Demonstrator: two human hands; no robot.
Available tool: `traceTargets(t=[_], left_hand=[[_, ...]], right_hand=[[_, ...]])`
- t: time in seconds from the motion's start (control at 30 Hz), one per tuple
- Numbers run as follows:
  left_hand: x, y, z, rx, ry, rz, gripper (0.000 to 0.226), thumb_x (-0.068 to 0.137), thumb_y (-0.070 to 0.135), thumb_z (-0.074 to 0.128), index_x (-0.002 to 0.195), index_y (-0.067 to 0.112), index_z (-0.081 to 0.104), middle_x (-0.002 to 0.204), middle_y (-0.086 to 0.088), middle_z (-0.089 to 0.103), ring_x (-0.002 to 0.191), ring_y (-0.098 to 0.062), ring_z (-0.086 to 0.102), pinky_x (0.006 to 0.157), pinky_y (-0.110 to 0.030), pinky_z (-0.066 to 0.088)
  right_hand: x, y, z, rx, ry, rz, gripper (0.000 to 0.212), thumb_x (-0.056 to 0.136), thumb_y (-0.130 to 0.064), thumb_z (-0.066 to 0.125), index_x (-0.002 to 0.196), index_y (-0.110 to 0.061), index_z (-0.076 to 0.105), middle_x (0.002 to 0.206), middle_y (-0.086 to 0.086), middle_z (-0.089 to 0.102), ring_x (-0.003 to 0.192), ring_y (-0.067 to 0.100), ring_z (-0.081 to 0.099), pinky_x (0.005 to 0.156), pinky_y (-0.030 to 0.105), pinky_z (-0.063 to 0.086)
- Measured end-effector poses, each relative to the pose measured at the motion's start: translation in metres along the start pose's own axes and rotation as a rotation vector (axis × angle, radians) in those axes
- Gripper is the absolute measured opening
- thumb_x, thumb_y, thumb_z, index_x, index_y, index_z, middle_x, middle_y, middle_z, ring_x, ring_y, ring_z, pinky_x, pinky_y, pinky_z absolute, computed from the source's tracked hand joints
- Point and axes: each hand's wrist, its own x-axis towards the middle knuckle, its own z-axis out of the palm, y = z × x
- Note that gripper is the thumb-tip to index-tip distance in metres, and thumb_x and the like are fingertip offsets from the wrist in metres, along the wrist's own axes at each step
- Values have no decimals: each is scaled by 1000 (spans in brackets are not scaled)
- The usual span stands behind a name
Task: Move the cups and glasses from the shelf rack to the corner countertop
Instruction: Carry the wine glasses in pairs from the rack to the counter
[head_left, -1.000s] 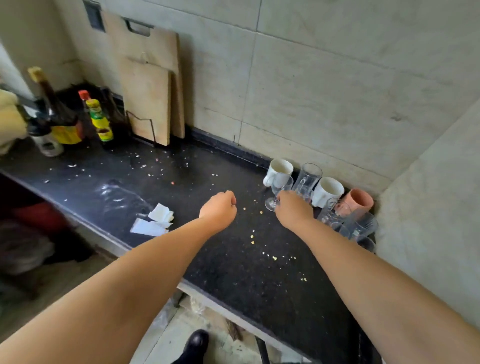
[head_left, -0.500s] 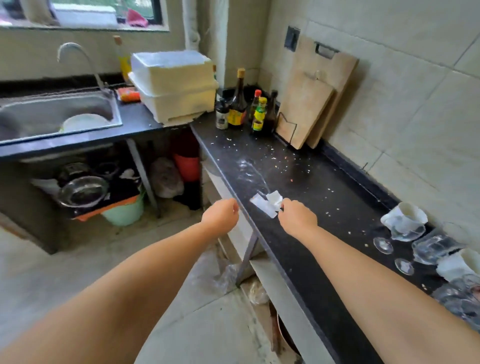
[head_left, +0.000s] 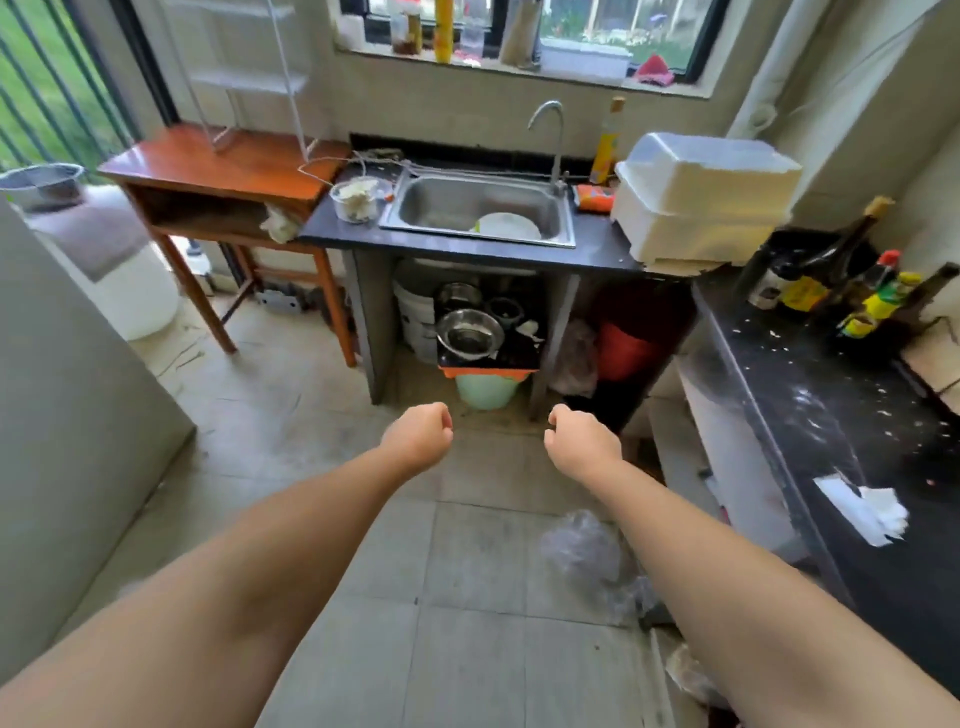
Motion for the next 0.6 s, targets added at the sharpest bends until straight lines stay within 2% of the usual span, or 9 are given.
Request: traceTargets(t=[0.1,0.27,0.4,0.6], left_hand=[[-2,-71,-35,-28,33,-126,17,90,15,48,96,12,64,108,-14,68,101,-30,62,91,-37,52],[3,-161,-83,-55,98,-319,12,92,14,45,87,17,56,96,-9,64,92,-27,59,78,-34,48],[26,-199,-107,-71,114,-372,15,90,14,44,88,16,59,104,-12,67,99,-30,61,86,-36,50],[95,-233,-150,-163,211,-424,16,89,15,47,89,14,62,103,-13,68,98,-31,62,87,-38,52]], right_hand=[[15,-75,22,-8,-67,-81,32,96,-24,40,124,-13,50,128,13,58,117,32,57,89,36,47],[46,-182,45,-50,-106,-247,32,97,-27,41,124,-12,51,127,14,59,116,35,57,91,38,47],[80,-236,52,-87,-125,-329,31,97,-24,39,122,-12,51,125,13,60,114,35,57,88,38,47],[165,-307,44,-114,-150,-459,30,96,-26,40,120,-12,52,125,14,60,114,36,58,91,42,49]])
